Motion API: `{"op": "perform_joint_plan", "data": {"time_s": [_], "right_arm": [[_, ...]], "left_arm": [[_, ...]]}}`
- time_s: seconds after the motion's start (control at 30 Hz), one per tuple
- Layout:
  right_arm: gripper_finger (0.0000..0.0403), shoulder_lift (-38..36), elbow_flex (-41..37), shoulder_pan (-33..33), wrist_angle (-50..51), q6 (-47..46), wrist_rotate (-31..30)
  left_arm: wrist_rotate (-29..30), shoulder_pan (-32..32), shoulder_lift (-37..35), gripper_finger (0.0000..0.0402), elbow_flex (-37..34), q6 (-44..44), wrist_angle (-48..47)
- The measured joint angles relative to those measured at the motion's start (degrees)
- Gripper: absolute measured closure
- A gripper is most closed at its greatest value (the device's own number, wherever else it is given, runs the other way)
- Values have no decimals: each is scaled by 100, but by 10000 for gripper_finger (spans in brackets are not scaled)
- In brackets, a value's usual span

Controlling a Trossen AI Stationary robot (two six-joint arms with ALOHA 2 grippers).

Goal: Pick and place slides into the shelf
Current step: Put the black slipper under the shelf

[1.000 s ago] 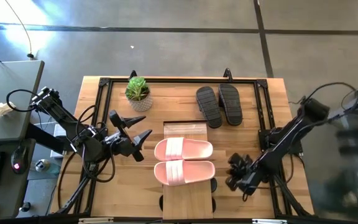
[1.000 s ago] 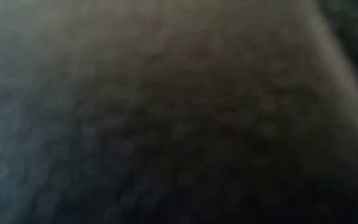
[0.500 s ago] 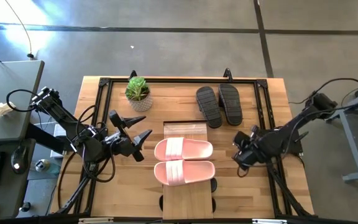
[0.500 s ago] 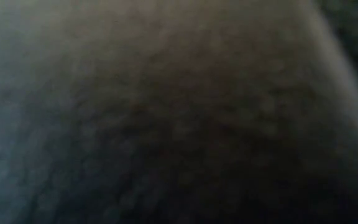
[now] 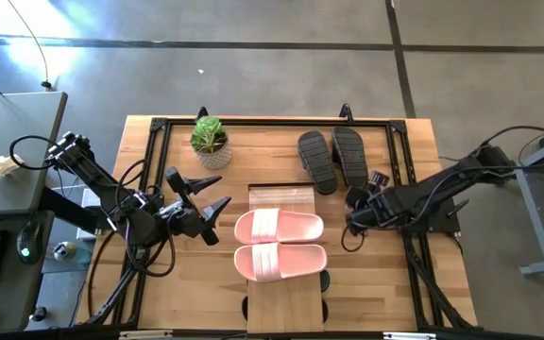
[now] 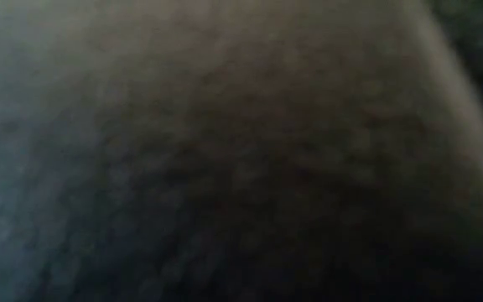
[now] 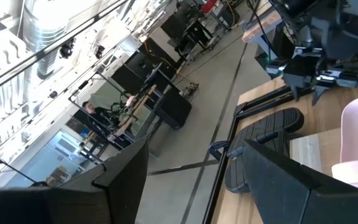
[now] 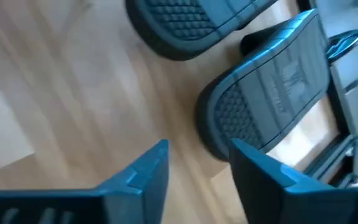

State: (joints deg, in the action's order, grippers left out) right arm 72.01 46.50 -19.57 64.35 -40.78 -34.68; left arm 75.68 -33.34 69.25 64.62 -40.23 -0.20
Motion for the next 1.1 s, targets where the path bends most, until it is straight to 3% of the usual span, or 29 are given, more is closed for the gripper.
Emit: {"op": "perform_joint_plan", "data": {"time_s": [0.23, 0.33, 0.47, 0.6, 0.93, 1.1], "right_arm": [[211, 2, -304, 406, -635, 918, -49], [210, 8, -607, 492, -916, 987, 78], [210, 7, -664, 536, -776, 637, -382], [210, 122, -706, 617, -951, 823, -185], [210, 1445, -710, 730, -935, 801, -157], [210, 1912, -710, 732, -886, 474, -598]], "left_arm": [[0, 0, 0, 158, 0, 20, -128], [0, 0, 0, 158, 0, 94, -171], [0, 0, 0, 158, 0, 131, -191], [-4, 0, 0, 158, 0, 140, -257], [-2, 0, -2, 158, 0, 166, -295], [0, 0, -2, 158, 0, 166, -293]]}}
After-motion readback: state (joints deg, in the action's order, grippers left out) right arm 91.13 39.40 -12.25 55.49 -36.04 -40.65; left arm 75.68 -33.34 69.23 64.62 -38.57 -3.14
